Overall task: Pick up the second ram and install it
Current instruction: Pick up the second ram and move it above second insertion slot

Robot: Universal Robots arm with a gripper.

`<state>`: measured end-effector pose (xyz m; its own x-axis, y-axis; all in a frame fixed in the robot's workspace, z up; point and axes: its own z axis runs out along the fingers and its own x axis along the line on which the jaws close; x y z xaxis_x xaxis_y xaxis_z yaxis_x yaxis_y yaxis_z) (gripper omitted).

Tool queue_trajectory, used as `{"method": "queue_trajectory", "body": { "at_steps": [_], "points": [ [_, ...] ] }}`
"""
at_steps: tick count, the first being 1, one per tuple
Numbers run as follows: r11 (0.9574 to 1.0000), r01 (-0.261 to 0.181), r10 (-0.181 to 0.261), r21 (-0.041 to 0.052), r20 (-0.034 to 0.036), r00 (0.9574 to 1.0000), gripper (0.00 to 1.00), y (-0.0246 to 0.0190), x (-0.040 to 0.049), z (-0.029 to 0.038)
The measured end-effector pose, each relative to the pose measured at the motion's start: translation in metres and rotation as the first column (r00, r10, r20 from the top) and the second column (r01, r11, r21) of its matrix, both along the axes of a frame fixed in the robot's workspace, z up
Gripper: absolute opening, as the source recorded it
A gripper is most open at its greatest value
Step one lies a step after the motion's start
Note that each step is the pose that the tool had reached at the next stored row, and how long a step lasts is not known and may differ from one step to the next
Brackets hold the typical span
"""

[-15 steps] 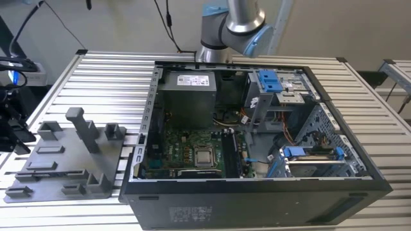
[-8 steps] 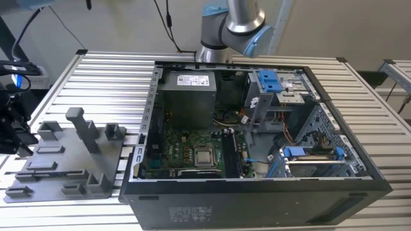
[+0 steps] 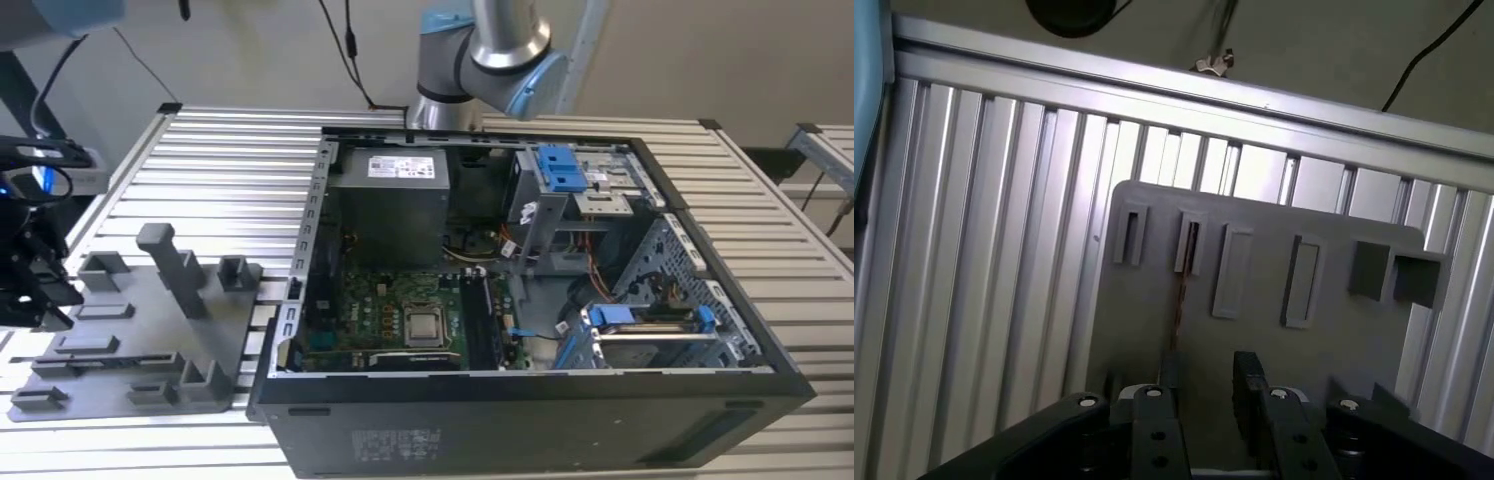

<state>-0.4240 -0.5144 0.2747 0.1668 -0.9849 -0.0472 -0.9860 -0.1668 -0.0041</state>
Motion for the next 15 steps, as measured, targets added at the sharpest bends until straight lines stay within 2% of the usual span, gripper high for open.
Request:
{"method": "queue_trajectory", "body": {
  "at_steps": [7,15],
  "points": [
    [1.0,0.0,0.0,0.0,-0.0087,1.0,0.36,-0.0004,0.0007,-0.0082],
    [1.0,0.002,-0.002,0.0,-0.0097,1.0,0.36,-0.0014,0.0021,-0.0187]
  ]
}}
